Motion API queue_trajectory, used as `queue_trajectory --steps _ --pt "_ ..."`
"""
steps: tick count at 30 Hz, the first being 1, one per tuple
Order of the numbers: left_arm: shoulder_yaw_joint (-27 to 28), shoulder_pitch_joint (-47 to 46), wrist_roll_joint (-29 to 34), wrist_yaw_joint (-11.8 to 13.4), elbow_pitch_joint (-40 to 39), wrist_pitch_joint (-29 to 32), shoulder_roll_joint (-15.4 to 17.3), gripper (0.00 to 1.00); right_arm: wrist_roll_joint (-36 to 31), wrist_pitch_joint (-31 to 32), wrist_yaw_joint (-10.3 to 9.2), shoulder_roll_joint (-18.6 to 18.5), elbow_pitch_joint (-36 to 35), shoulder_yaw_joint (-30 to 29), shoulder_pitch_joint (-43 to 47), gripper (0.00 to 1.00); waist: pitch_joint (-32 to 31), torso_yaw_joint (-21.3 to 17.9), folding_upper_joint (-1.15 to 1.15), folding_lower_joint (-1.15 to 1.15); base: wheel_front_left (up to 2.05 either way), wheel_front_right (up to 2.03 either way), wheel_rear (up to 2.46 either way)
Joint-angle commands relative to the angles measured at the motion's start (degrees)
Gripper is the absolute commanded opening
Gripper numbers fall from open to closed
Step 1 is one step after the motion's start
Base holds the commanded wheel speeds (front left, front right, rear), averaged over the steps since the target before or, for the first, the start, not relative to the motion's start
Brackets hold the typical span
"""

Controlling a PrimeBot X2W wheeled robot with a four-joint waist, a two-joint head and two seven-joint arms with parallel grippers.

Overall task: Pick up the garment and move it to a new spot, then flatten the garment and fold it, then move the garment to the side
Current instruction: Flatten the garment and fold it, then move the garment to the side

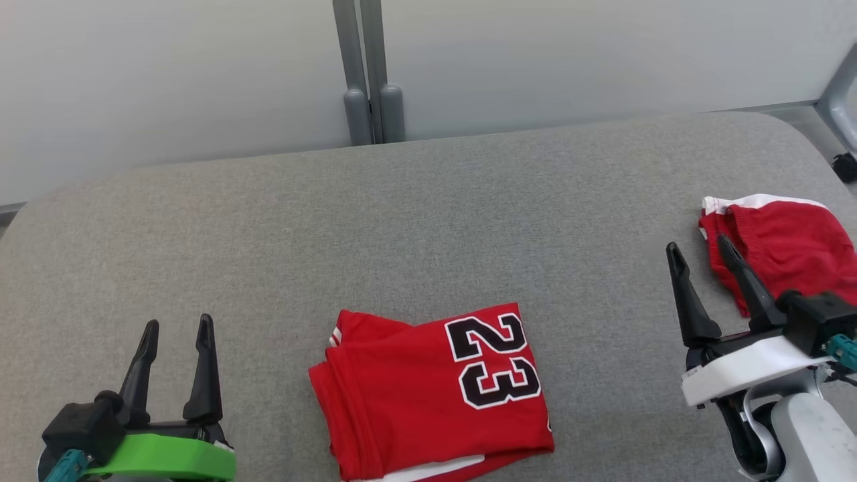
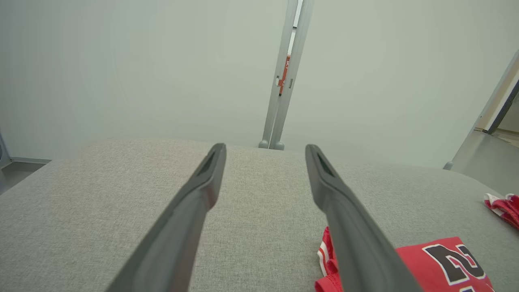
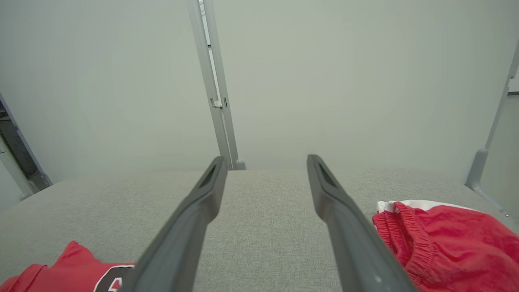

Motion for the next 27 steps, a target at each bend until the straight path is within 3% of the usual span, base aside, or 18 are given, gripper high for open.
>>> queue_trajectory --steps 1,7,16,18,27 --pt "0.5 0.2 0.9 -0.2 0.0 -0.1 0.4 1.00 -1.0 -0.6 -0.02 0.4 0.6 -0.5 0.6 1.00 -0.7 -1.0 0.00 0.00 0.00 0.00 0.00" --pt "1.4 1.3 2.1 -0.2 1.4 -0.1 -0.1 1.00 -5.4 -1.4 -0.02 3.0 4.3 -2.3 1.8 1.00 -0.9 -0.5 0.00 0.00 0.00 0.00 0.00" --pt "1.3 0.8 2.5 -0.2 2.1 -0.1 -0.4 1.00 -5.6 -1.4 -0.02 4.3 5.7 -0.6 0.4 1.00 -0.9 1.8 0.00 0.00 0.00 0.00 0.00" --pt "1.2 0.7 2.6 -0.2 2.1 -0.1 -0.2 1.00 -4.2 0.0 -0.02 4.5 7.1 1.5 -0.4 1.00 -0.8 2.5 0.00 0.00 0.00 0.00 0.00" --pt "-0.2 -0.6 2.6 -0.2 2.6 -0.1 0.3 1.00 3.4 16.5 -0.04 5.5 18.3 10.4 -7.5 1.00 1.1 7.5 0.00 0.00 0.00 0.00 0.00"
